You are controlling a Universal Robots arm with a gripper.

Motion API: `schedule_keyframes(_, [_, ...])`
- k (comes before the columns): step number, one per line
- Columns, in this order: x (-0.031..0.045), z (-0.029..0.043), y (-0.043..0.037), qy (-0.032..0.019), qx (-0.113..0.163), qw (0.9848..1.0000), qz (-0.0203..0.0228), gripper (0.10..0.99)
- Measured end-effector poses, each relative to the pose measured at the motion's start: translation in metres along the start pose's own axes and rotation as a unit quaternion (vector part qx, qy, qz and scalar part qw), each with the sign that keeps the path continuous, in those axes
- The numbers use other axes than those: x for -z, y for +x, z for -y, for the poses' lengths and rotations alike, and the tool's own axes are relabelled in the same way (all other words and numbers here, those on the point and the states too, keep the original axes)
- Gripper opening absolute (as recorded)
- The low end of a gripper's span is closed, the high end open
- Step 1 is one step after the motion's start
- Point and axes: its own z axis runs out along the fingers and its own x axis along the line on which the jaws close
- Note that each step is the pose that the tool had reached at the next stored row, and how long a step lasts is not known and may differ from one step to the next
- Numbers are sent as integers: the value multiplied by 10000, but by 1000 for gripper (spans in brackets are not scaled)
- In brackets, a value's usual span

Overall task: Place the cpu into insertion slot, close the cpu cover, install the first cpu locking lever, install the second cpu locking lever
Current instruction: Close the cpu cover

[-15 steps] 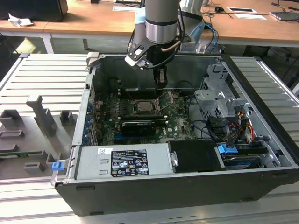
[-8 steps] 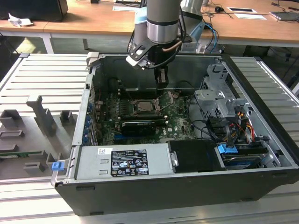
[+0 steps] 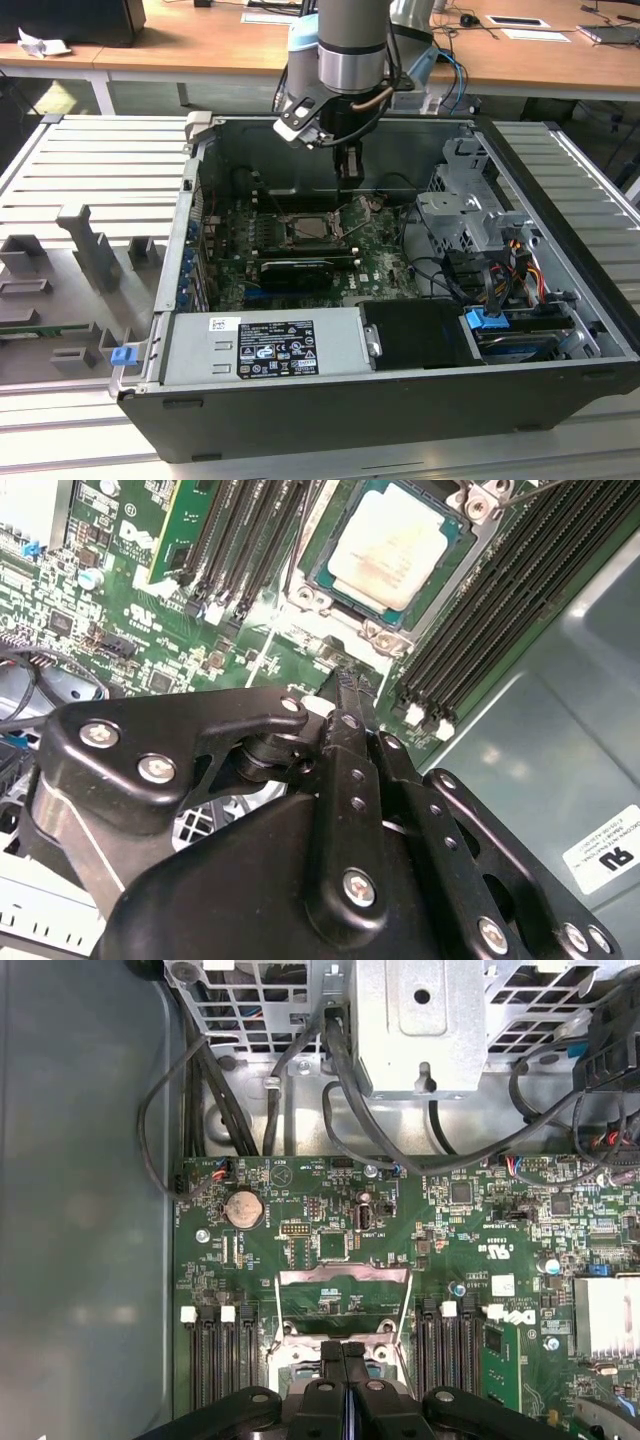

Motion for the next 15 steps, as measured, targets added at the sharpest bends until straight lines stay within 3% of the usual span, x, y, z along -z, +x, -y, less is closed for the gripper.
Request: schedule_keyframes(15, [-6, -81, 6, 0, 1, 10000, 5, 106])
